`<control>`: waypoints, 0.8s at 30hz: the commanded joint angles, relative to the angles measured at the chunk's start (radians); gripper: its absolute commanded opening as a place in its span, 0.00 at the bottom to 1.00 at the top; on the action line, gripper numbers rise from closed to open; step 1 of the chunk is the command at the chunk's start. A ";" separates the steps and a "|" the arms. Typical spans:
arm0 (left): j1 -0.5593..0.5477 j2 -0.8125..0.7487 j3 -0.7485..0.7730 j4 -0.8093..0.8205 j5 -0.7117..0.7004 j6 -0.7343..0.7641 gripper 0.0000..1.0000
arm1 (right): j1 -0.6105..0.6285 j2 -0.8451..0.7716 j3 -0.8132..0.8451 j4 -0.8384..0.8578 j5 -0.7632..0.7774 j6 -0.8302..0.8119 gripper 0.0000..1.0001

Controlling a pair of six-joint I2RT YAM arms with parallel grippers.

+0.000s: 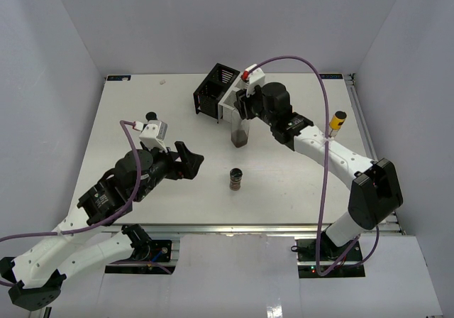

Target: Organize the condiment bottles

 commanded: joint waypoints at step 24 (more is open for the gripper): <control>0.002 0.038 0.042 0.030 0.019 0.014 0.98 | -0.107 -0.190 0.173 -0.039 -0.056 -0.082 0.08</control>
